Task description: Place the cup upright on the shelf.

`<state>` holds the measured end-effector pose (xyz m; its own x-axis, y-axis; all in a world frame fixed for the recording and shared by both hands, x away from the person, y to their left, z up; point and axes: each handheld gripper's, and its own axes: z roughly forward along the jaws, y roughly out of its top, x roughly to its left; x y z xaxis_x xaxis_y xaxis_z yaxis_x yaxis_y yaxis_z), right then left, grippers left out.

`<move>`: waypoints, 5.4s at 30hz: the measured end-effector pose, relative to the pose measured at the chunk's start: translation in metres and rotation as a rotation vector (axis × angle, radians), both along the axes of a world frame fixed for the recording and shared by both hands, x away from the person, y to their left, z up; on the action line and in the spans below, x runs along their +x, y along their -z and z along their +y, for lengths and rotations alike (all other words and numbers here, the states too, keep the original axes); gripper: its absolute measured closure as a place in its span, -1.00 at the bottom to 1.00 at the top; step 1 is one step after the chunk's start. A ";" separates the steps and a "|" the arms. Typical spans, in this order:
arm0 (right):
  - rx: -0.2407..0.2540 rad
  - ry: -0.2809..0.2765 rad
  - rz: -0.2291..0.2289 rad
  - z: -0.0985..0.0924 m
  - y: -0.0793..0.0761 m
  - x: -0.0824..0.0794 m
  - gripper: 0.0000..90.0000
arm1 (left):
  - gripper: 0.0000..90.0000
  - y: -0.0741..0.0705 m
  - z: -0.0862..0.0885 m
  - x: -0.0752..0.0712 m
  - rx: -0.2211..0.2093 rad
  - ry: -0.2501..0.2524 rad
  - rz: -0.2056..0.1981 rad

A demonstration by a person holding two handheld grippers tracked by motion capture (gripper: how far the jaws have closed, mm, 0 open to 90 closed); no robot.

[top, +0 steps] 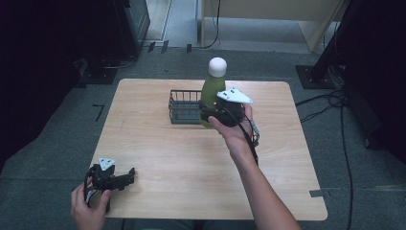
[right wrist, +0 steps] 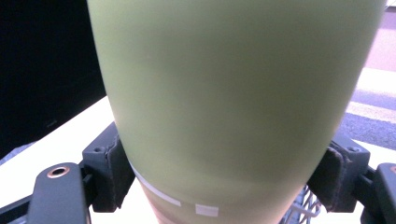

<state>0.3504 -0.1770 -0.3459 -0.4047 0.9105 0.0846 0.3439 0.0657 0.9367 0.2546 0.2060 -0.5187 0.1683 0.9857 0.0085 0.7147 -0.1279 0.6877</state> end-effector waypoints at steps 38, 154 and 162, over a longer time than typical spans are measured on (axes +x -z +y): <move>0.002 0.184 0.013 -0.013 0.011 0.097 -0.54 | -1.00 0.000 0.000 0.000 0.001 0.001 0.001; -0.032 0.188 0.116 -0.144 0.100 -0.051 -1.00 | -1.00 0.000 0.000 0.000 0.002 0.002 0.002; -0.036 0.209 0.131 -0.158 0.109 -0.063 -1.00 | -1.00 0.000 0.000 0.000 0.002 0.002 0.002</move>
<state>0.2869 -0.3350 -0.4550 -0.1949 0.9767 0.0901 0.4717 0.0128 0.8816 0.2545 0.2061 -0.5186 0.1705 0.9853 0.0098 0.7156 -0.1306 0.6862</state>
